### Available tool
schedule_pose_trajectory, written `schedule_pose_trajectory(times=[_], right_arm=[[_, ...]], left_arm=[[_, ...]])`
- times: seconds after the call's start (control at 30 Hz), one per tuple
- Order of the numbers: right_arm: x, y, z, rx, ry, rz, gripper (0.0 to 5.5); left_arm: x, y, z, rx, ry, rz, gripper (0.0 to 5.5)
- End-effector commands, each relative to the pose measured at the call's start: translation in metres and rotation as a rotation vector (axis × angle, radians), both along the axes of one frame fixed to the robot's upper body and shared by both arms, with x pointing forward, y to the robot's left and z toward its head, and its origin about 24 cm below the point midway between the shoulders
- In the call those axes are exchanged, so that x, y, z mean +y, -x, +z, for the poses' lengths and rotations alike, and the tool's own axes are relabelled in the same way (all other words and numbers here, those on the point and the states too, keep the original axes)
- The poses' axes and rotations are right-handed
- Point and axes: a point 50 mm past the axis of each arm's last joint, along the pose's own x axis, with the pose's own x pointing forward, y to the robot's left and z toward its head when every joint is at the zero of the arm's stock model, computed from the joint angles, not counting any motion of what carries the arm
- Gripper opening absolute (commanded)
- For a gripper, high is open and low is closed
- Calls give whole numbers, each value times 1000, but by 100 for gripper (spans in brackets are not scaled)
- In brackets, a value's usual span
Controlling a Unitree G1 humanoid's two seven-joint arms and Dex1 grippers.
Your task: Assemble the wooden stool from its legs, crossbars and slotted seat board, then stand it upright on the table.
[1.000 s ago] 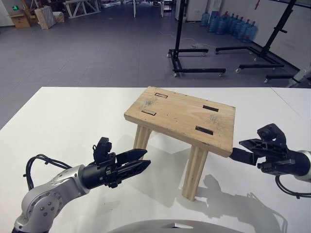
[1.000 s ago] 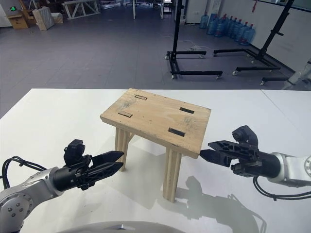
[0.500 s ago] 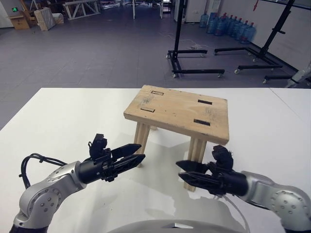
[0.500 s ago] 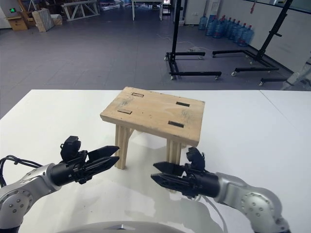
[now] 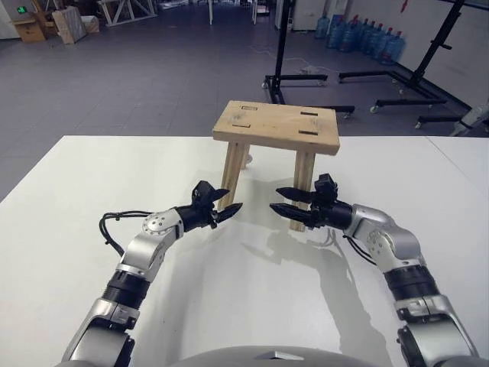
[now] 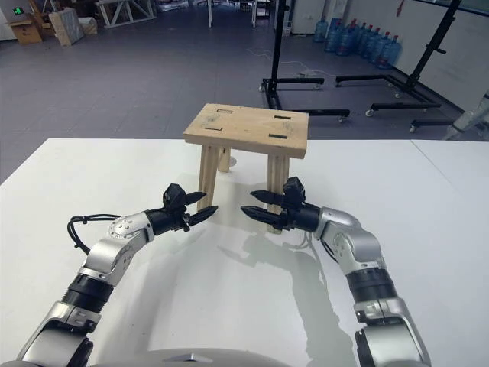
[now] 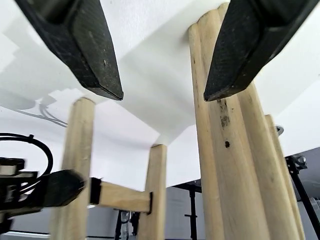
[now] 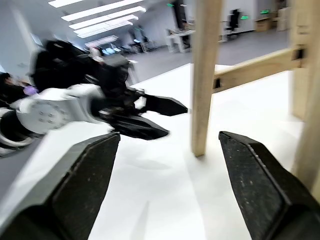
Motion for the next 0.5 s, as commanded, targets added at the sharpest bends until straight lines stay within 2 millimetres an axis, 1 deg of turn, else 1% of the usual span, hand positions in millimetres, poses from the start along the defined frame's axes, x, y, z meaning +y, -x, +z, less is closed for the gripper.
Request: schedule_pose_trajectory(times=[0.03, 0.1, 0.17, 0.23, 0.27, 0.3, 0.33, 0.37, 0.4, 0.47, 0.5], right_arm=[[-3, -23, 9, -99, 26, -65, 363], [-3, -26, 11, -125, 8, -73, 363], [2, -21, 17, -154, -32, -56, 363], [11, -12, 29, -225, -65, -46, 363], [16, -4, 41, -303, -105, -71, 363], [22, 4, 60, -438, -140, -157, 363], [26, 13, 75, -536, -162, -247, 363], [28, 21, 88, -622, -206, -331, 363], [31, 26, 101, -695, -237, -441, 363], [31, 21, 117, -800, -252, -719, 363], [32, 17, 119, -844, -234, -822, 363]], left_arm=[[-9, 2, 2, -30, 3, -46, 298], [-14, 5, 5, -42, 21, -66, 298], [-15, 6, 8, -79, 30, -40, 298], [-7, 9, 22, -241, -27, 48, 298], [1, 14, 39, -349, -10, 109, 298], [9, 20, 61, -474, 26, 183, 298], [14, 27, 78, -553, 77, 241, 298], [17, 31, 93, -615, 125, 295, 298], [16, 31, 105, -668, 173, 362, 298], [9, 24, 121, -760, 219, 496, 298], [6, 17, 124, -787, 226, 571, 298]])
